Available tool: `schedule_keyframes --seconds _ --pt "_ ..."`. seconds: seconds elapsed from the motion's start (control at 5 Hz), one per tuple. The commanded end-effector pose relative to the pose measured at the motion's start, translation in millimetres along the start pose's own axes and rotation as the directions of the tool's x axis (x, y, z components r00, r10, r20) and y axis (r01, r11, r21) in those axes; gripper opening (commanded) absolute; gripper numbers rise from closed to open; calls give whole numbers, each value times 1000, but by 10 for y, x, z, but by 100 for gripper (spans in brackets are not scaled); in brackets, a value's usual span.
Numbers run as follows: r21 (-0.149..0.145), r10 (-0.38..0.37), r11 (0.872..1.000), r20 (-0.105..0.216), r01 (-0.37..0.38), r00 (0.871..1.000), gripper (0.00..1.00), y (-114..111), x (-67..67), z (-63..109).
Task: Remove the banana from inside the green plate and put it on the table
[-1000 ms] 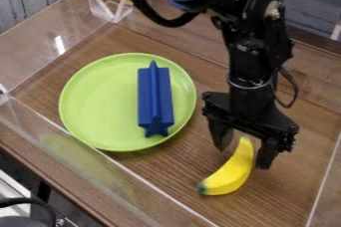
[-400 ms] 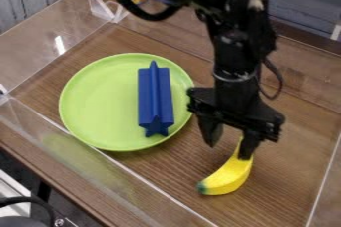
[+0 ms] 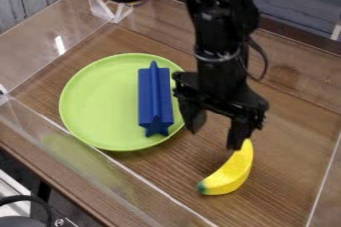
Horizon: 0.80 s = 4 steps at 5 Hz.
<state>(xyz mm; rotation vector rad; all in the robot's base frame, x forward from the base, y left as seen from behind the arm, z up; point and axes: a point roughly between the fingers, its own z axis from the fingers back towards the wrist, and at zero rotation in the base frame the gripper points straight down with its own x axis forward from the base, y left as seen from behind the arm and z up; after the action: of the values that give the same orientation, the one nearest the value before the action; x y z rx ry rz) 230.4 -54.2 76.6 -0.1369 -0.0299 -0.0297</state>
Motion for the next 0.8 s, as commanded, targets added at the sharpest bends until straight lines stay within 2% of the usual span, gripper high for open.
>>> schedule_keyframes --seconds 0.0,0.2,0.6 --pt "-12 -20 1000 53 21 998 100 -90 122 -2" --pt "-18 -32 999 51 33 998 100 -146 150 -118" --pt "-25 -22 999 50 24 999 100 -322 204 -132"
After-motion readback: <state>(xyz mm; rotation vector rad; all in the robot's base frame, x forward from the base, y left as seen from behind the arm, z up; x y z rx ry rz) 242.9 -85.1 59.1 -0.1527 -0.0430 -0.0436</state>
